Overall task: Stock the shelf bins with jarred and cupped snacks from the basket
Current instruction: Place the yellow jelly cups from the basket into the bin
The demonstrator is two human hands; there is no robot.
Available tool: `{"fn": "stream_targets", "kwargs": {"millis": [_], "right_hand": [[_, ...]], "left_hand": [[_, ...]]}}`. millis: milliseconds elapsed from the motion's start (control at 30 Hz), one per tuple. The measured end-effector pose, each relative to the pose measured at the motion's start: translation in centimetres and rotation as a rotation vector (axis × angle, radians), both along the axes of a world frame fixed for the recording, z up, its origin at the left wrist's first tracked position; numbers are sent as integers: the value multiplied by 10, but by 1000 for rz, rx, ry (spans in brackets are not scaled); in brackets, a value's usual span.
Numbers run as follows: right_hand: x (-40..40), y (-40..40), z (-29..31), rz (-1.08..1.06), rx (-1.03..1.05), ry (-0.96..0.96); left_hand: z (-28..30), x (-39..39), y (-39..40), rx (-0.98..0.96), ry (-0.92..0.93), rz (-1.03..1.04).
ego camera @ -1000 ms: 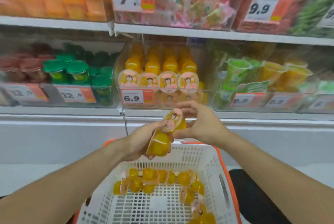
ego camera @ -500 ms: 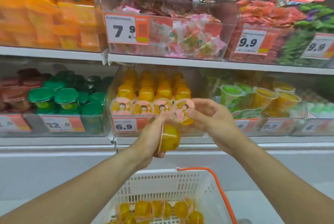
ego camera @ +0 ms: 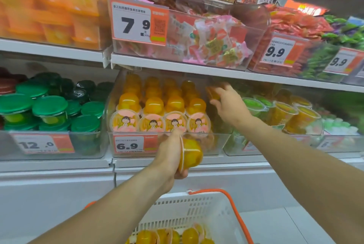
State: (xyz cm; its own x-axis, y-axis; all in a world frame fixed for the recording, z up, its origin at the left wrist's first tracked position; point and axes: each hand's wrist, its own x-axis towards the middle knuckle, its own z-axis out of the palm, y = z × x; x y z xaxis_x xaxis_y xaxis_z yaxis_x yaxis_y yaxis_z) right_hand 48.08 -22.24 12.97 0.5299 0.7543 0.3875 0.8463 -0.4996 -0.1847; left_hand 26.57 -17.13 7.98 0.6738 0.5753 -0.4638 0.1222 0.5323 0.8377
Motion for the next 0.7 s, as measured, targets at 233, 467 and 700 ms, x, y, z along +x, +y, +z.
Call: {"fn": "stream_targets", "kwargs": {"millis": [233,467,700], "right_hand": [[39,59,4,-86,-245,-57],[65,98,-5,-135,-263,-84],[65,101,-8,-162,-332,-121]], "left_hand": [[-8,11,7,-44,-20,-18],[-16,18,13,-65,-21,11],[-22,21,11,-36,0,-1]]}}
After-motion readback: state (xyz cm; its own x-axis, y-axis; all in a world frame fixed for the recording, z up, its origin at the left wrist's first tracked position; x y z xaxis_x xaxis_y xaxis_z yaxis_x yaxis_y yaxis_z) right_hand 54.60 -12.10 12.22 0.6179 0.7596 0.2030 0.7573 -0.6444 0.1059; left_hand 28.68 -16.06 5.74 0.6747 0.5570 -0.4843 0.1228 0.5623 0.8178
